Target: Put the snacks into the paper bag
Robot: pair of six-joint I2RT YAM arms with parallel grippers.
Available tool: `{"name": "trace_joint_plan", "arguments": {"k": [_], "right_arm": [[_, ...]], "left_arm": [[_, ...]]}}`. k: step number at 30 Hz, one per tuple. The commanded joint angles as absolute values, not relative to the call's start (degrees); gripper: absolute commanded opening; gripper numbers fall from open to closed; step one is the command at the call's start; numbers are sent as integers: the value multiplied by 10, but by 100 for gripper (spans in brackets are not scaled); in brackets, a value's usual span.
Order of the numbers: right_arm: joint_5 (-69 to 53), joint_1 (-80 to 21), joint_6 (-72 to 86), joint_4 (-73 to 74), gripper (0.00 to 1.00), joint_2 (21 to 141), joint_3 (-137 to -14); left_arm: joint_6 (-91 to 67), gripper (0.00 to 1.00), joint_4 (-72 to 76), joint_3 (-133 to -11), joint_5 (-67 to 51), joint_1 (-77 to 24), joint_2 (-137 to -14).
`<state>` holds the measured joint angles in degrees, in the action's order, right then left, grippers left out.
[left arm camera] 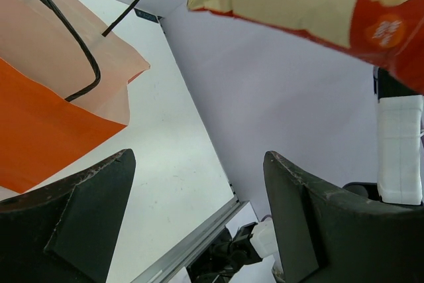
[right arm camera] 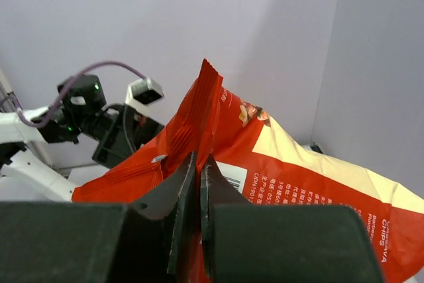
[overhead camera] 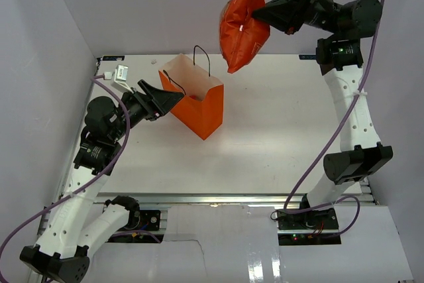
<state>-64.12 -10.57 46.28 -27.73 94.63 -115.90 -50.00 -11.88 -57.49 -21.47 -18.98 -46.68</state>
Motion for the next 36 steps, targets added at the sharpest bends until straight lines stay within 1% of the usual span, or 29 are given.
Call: {"name": "trace_joint_plan", "arguments": {"k": [1, 5, 7, 13, 17, 23, 29, 36], "right_arm": [[-583, -134, 503, -328, 8, 960, -1264], [-555, -170, 482, -307, 8, 990, -1318], [-543, -206, 467, -298, 8, 1012, -1336], [-525, -261, 428, -287, 8, 1045, -1380], [-539, -282, 414, -284, 8, 1063, -1373], [-571, -284, 376, -274, 8, 1085, -1362], [-596, -284, 374, -280, 8, 1097, -1338], [-655, -293, 359, -277, 8, 1100, -1317]], "left_arm": [[-497, 89, -114, -589, -214, -192, -458], [-497, 89, -115, -585, -207, -192, -450], [-497, 89, -117, -579, -203, -191, -445], [-502, 89, -127, -566, -187, -191, -421], [-502, 89, -144, -563, -176, -191, -407], [-504, 89, -156, -553, -164, -191, -388], [-498, 89, -163, -551, -163, -191, -387], [-495, 90, -163, -543, -163, -191, -388]]}}
